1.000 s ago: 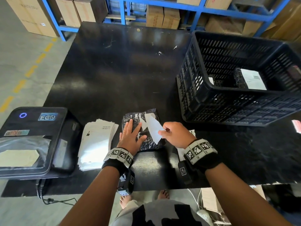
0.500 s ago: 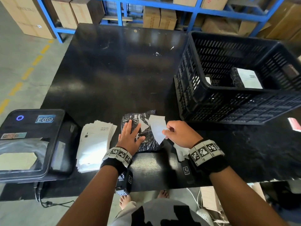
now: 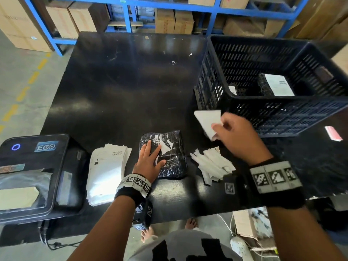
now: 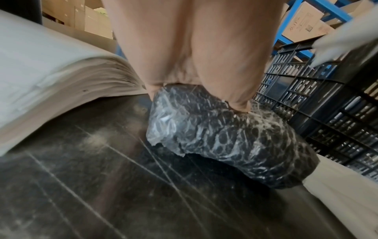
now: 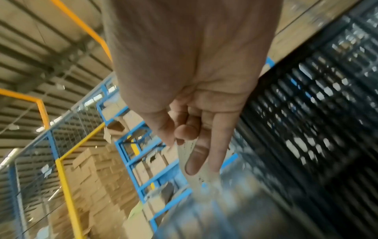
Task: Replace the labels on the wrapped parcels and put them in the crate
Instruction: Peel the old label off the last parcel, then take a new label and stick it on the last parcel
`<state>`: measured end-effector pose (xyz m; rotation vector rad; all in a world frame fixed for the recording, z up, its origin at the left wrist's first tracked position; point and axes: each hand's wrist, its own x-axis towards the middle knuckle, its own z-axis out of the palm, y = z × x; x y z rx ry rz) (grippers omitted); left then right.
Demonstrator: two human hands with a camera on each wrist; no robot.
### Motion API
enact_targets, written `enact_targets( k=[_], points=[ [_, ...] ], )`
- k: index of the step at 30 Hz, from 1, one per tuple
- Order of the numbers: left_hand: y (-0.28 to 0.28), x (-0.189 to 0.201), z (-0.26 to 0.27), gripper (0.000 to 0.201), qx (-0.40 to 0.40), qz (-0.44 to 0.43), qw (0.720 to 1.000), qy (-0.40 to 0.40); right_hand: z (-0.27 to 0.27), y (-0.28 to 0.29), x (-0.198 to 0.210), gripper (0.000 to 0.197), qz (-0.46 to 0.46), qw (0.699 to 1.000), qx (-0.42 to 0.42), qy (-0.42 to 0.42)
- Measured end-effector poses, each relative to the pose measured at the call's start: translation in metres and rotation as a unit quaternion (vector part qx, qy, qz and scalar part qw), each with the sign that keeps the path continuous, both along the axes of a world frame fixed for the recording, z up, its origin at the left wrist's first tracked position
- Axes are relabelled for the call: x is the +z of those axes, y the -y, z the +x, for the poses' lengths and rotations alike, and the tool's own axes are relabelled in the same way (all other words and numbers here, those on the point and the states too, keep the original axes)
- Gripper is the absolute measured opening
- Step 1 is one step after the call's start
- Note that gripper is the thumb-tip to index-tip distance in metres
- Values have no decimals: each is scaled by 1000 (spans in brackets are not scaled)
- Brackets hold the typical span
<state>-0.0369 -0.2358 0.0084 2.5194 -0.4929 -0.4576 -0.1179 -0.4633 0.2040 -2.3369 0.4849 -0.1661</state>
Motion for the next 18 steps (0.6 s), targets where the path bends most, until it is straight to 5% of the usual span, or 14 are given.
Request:
enact_targets(
  k=[5,10,18],
  points=[
    [-3,4,-1,61,38,-73,996,31,-8,33,-29,7,-85,991,-78,-63],
    [-4,12,-5,62,57,-33,997,48,-39,23,-90,37,-119,981,-107,-114],
    [-13,17,-20,71,49,-53,997,-7,-46,-13,-144,32,-179,958,-25,-223]
  ],
)
